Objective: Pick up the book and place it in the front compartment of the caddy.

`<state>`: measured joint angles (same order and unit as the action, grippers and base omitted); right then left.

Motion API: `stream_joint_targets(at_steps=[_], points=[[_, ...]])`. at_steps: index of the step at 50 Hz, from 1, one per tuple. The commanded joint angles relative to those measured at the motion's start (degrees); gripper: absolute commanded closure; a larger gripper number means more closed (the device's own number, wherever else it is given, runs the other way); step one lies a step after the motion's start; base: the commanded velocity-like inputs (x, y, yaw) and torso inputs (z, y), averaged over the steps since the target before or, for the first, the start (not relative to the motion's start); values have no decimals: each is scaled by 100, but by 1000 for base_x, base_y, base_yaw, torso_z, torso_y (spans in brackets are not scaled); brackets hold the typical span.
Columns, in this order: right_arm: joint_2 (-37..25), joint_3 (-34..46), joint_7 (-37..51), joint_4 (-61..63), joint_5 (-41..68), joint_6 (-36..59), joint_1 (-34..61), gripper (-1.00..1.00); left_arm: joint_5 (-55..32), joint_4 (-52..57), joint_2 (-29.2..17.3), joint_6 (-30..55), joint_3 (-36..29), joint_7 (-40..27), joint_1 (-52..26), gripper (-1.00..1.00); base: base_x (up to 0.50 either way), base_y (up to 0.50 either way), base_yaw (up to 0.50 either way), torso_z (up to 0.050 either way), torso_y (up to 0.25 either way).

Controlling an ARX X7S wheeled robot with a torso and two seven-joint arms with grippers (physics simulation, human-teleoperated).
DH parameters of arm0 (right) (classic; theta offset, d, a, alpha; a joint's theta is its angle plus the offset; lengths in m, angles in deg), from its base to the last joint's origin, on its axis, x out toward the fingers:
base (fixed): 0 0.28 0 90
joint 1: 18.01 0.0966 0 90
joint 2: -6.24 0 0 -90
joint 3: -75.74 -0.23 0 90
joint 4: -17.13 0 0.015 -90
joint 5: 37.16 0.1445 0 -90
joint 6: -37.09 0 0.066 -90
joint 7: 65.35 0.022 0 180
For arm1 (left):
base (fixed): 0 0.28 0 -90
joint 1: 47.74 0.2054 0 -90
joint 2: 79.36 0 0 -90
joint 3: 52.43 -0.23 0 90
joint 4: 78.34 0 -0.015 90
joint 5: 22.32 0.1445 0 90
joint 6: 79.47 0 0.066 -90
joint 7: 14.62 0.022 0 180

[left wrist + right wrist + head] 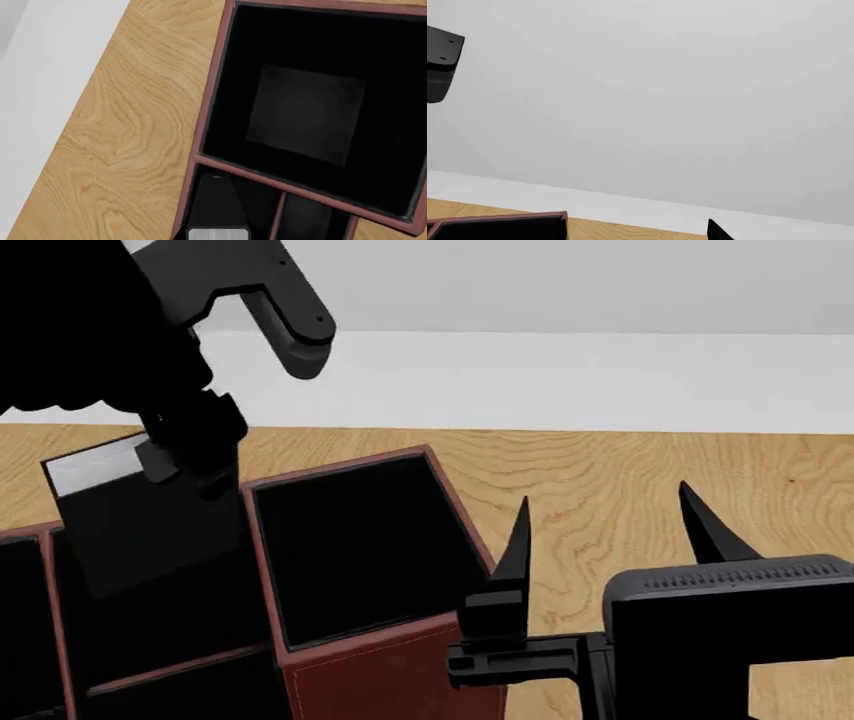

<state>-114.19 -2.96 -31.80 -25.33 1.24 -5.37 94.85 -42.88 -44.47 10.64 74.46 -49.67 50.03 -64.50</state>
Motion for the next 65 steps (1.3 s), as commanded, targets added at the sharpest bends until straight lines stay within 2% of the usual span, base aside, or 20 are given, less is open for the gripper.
stream_joint_targets(at_steps=[1,23,43,57,59,60,65], points=[[-45,-54,66,98,79,56,-4,-100,481,-174,-1,-29,-77,-341,201,100,10,0,0,0,0],[-117,-47,38,-10,19,-78,-101,-100,765,-149,-1,-458,-145,-172,879,100,1,0,1,0,0],[-169,-52,99,-6,16,-93,-167,-100,870,-454,-1,-847,-111,-297,1522,100,1,2,2,-1,0],[-216,-70,172,54,70,-25,-165,-100,881,-818,-1,-1066,-86,-563,1889,100,0,2,3,0,0],[-221,-74,175,51,70,-32,-171,-100,881,-879,-1,-960,-30,-902,1896,100,0,2,4,0,0],[-223,-68,173,46,65,-36,-175,-100,835,-921,-1,-988,-20,-913,1891,-100,0,3,4,0,0],[-225,-46,171,25,55,-50,-175,-100,852,-919,-1,-982,-61,-859,1846,-100,2,1,3,0,0]])
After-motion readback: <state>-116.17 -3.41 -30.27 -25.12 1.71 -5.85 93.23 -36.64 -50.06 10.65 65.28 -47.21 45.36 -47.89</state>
